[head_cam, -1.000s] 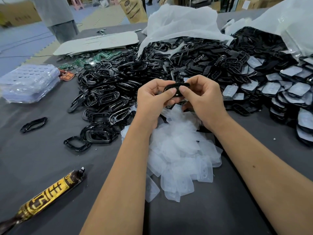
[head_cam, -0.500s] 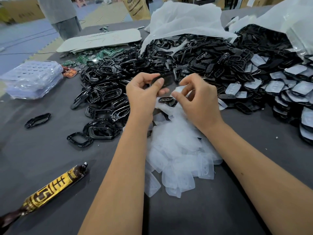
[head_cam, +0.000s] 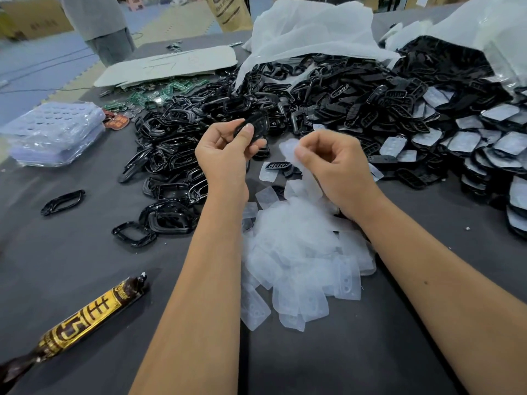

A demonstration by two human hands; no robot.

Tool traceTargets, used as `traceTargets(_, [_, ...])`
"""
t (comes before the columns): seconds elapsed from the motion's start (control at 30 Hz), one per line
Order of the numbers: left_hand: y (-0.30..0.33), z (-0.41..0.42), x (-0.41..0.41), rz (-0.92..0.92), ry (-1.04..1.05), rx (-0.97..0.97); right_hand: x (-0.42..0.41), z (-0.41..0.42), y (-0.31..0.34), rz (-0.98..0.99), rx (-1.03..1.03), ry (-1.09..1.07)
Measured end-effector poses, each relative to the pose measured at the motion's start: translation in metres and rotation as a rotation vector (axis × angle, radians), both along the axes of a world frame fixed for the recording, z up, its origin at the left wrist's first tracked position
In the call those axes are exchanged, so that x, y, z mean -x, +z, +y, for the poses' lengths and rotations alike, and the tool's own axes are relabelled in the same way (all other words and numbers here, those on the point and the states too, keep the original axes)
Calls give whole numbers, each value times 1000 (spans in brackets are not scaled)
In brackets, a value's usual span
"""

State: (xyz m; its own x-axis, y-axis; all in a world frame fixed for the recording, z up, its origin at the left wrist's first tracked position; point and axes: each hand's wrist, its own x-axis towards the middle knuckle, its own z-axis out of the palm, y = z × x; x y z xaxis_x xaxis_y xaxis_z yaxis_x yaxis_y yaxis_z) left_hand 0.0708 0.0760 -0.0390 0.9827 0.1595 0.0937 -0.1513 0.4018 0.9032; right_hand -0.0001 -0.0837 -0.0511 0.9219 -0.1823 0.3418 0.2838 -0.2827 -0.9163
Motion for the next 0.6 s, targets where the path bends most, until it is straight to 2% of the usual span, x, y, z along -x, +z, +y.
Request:
traceTargets(0.1, [-3, -2, 0, -2, -80, -70, 1, -2, 2, 41, -225, 34])
traceTargets(0.27, [-9, -6, 2, -67, -247, -276, 0, -4, 3, 69, -367, 38])
traceTargets(0.37, [-11, -9, 4, -81, -295, -327, 1, -5, 4, 78, -396, 70])
traceTargets(0.6, [-11, -12, 8, -48, -337, -309, 3, -5, 6, 72, -413, 46])
